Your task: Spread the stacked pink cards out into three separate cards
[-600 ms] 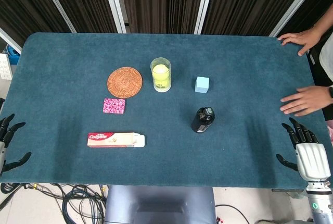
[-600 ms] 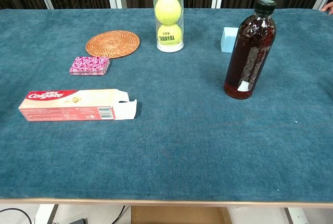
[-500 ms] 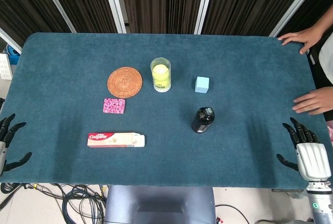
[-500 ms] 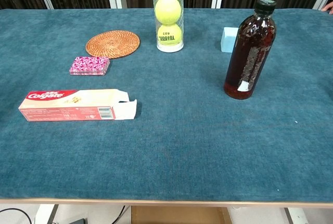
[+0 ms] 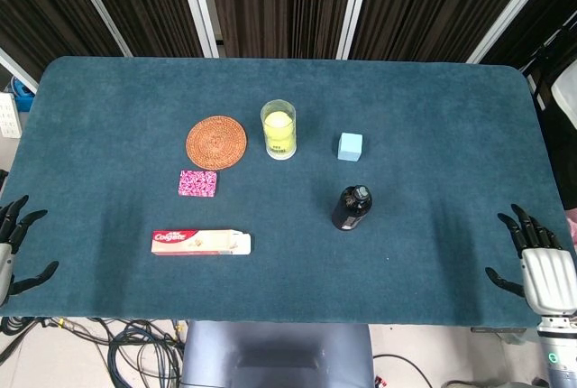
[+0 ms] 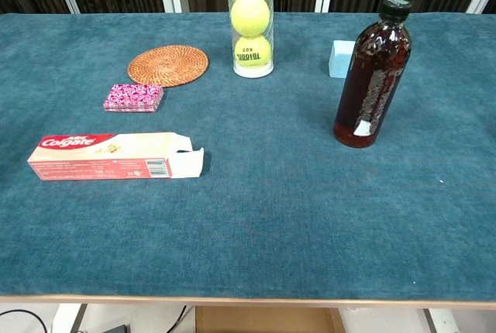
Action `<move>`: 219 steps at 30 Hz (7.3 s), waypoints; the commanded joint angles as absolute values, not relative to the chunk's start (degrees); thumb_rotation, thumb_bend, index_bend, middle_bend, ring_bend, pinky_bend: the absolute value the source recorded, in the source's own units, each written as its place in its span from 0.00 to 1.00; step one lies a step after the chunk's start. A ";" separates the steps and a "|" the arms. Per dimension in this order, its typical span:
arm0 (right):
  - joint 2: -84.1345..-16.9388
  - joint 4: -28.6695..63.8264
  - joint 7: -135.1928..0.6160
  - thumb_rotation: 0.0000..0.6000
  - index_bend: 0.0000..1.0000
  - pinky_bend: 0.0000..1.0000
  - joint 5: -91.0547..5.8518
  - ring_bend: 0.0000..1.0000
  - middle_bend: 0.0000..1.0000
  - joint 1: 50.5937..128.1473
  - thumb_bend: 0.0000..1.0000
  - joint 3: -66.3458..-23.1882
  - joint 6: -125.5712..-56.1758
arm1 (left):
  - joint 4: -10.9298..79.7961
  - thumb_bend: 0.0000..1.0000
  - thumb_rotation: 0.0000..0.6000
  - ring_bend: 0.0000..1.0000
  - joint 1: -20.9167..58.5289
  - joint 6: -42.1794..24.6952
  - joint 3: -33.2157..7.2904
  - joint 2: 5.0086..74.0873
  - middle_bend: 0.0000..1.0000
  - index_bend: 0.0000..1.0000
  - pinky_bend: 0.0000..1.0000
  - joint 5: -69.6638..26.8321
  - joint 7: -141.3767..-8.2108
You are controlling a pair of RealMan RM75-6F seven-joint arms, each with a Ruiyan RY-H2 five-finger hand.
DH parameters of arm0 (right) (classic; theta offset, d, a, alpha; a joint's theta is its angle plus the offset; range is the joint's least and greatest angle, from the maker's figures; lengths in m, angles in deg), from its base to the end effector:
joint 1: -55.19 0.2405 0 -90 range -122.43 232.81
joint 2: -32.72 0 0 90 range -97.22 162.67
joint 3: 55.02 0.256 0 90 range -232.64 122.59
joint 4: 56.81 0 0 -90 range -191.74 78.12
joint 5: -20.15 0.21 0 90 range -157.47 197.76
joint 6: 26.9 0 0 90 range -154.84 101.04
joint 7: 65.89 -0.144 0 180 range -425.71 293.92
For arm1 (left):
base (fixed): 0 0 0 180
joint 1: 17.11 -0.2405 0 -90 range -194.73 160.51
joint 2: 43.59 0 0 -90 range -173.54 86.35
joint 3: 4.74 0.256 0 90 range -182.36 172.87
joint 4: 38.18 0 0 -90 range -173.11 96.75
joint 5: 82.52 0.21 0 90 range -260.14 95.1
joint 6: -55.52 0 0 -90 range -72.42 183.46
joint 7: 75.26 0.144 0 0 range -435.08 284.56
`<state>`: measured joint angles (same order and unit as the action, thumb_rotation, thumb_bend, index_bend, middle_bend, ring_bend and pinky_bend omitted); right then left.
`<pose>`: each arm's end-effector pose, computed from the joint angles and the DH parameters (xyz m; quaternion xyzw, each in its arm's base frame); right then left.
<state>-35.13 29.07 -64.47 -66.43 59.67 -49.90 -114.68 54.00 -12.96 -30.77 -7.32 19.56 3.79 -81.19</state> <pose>-0.3214 -0.1879 0.1602 0.5884 -0.3415 0.3936 0.6182 -0.3134 0.1763 0.1666 -0.5731 -0.4092 -0.4168 0.5748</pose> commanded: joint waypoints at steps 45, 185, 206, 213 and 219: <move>-33.92 29.56 -66.03 1.00 0.16 0.24 -63.09 0.12 0.06 59.69 0.11 -49.39 -111.75 | 48.15 0.16 1.00 0.00 32.33 21.95 -16.69 21.36 0.09 0.30 0.00 -39.97 -58.89; -32.95 29.35 -68.97 1.00 0.16 0.24 -62.34 0.13 0.06 59.74 0.11 -49.19 -110.88 | 43.68 0.31 1.00 0.00 52.78 14.02 -6.47 34.96 0.10 0.53 0.00 -70.44 -39.47; -32.07 28.93 -72.32 1.00 0.16 0.24 -62.69 0.13 0.06 58.85 0.11 -48.96 -112.35 | 52.23 0.31 1.00 0.00 64.96 7.85 -10.72 36.57 0.11 0.53 0.00 -87.05 -29.92; -31.87 28.71 -73.32 1.00 0.16 0.24 -62.78 0.13 0.06 58.59 0.11 -48.88 -112.78 | 52.12 0.31 1.00 0.00 68.03 3.66 -11.71 40.59 0.11 0.54 0.00 -91.48 -26.82; -31.78 28.56 -73.70 1.00 0.16 0.24 -62.74 0.13 0.06 58.51 0.11 -48.82 -112.80 | 51.80 0.31 1.00 0.00 67.40 -0.25 -11.77 44.08 0.10 0.54 0.00 -90.73 -26.61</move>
